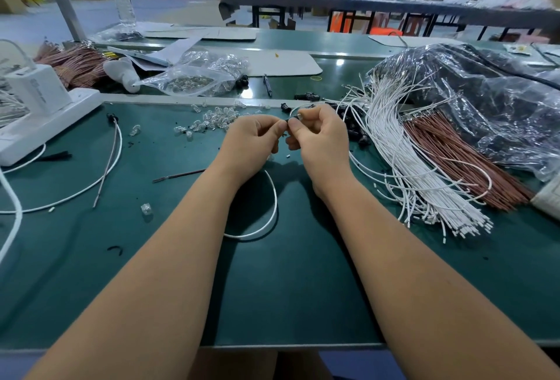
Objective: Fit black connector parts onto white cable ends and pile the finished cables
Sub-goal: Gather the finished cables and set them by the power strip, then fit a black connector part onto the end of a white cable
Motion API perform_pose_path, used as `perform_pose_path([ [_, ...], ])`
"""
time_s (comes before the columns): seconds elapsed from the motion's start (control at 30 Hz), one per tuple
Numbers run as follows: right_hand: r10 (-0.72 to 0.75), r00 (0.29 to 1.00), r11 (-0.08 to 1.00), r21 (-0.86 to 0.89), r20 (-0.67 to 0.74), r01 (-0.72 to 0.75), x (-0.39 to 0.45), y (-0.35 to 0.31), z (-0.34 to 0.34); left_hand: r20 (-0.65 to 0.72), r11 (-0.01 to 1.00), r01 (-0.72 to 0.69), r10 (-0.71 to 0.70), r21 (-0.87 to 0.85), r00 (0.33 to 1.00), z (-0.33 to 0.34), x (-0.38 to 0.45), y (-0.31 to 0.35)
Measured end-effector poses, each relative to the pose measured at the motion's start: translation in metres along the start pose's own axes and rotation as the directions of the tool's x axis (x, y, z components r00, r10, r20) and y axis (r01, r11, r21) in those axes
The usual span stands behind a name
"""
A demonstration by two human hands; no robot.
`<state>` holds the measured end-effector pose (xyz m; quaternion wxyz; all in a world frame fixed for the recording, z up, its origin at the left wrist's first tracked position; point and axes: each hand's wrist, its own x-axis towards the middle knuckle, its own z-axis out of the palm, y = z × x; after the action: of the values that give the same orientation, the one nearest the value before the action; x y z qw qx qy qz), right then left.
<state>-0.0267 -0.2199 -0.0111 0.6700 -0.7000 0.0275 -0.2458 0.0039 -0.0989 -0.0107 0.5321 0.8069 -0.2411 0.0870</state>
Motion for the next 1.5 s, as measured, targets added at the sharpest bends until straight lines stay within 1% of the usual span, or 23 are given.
perform_pose_path([
  [0.1,-0.075,0.985,0.997,0.012,-0.158,0.078,0.002,-0.006,-0.002,0.006,0.987,-0.017,0.016,0.158,1.0,-0.003,0.004,0.001],
  [0.2,-0.132,0.902,0.983,0.059,-0.412,0.171,0.003,-0.013,-0.008,-0.004,0.909,0.057,-0.061,0.413,0.998,-0.012,0.007,-0.003],
  [0.23,-0.132,0.885,0.98,0.077,-0.446,0.185,0.003,-0.014,-0.01,-0.02,0.902,0.09,-0.09,0.423,0.996,-0.014,0.007,-0.003],
  [0.27,-0.133,0.887,0.978,0.085,-0.443,0.189,0.003,-0.013,-0.01,-0.03,0.922,0.123,-0.121,0.368,0.992,-0.016,0.006,-0.001],
  [0.37,-0.214,0.931,0.973,0.014,-0.295,0.229,-0.004,-0.01,-0.003,-0.054,0.978,0.205,-0.204,0.027,0.978,-0.029,0.005,0.014],
  [0.43,-0.314,0.937,0.949,-0.092,-0.153,0.303,-0.01,-0.008,0.005,-0.09,0.971,0.228,-0.234,-0.065,0.968,-0.05,0.006,0.026],
  [0.5,-0.392,0.92,0.903,-0.195,-0.011,0.383,-0.015,-0.006,0.01,-0.17,0.972,0.234,-0.235,-0.028,0.957,-0.081,0.009,0.037],
  [0.57,-0.425,0.895,0.839,-0.315,0.131,0.444,-0.017,-0.003,0.014,-0.27,0.971,0.231,-0.205,0.069,0.941,-0.117,0.014,0.047],
  [0.67,-0.414,0.854,0.719,-0.463,0.315,0.519,-0.02,-0.002,0.019,-0.427,0.943,0.236,-0.118,0.235,0.897,-0.17,0.019,0.054],
  [0.77,-0.4,0.803,0.578,-0.558,0.442,0.595,-0.023,-0.001,0.023,-0.492,0.892,0.294,-0.095,0.343,0.865,-0.206,0.011,0.04],
  [0.8,-0.371,0.79,0.537,-0.581,0.488,0.611,-0.024,0.0,0.024,-0.492,0.84,0.335,-0.095,0.427,0.865,-0.212,0.005,0.031],
  [0.83,-0.334,0.773,0.497,-0.596,0.539,0.63,-0.024,0.0,0.025,-0.487,0.737,0.394,-0.1,0.55,0.867,-0.215,-0.001,0.019],
  [0.9,-0.263,0.721,0.426,-0.593,0.641,0.683,-0.024,0.0,0.026,-0.455,0.407,0.468,-0.135,0.785,0.88,-0.214,-0.015,-0.004],
  [0.93,-0.242,0.694,0.398,-0.583,0.678,0.708,-0.024,0.0,0.026,-0.433,0.238,0.463,-0.17,0.854,0.885,-0.211,-0.022,-0.014],
  [0.97,-0.229,0.672,0.376,-0.573,0.704,0.728,-0.024,-0.001,0.027,-0.418,0.121,0.447,-0.21,0.886,0.884,-0.21,-0.026,-0.023],
  [1.0,-0.222,0.658,0.359,-0.567,0.719,0.741,-0.024,-0.002,0.027,-0.407,0.054,0.432,-0.243,0.9,0.88,-0.209,-0.029,-0.031],
  [1.13,-0.215,0.65,0.354,-0.562,0.729,0.748,-0.023,-0.001,0.027,-0.325,-0.027,0.351,-0.446,0.936,0.834,-0.202,-0.029,-0.05],
  [1.23,-0.217,0.657,0.361,-0.566,0.722,0.741,-0.022,-0.001,0.026,-0.349,-0.089,0.377,-0.613,0.922,0.709,-0.195,-0.024,-0.052],
  [1.27,-0.221,0.663,0.364,-0.571,0.715,0.736,-0.022,-0.001,0.026,-0.354,-0.102,0.377,-0.625,0.921,0.696,-0.192,-0.021,-0.052],
  [1.3,-0.225,0.672,0.37,-0.576,0.706,0.729,-0.022,-0.001,0.025,-0.337,-0.102,0.351,-0.612,0.931,0.715,-0.189,-0.017,-0.052],
  [1.37,-0.228,0.688,0.386,-0.585,0.689,0.714,-0.021,0.0,0.024,-0.257,-0.065,0.261,-0.505,0.963,0.824,-0.185,-0.011,-0.052],
  [1.43,-0.223,0.7,0.401,-0.591,0.678,0.7,-0.021,0.001,0.023,-0.167,0.039,0.196,-0.385,0.98,0.908,-0.185,-0.008,-0.056],
  [1.5,-0.228,0.715,0.423,-0.594,0.661,0.685,-0.02,0.002,0.022,-0.127,0.192,0.207,-0.363,0.959,0.923,-0.185,-0.01,-0.065],
])
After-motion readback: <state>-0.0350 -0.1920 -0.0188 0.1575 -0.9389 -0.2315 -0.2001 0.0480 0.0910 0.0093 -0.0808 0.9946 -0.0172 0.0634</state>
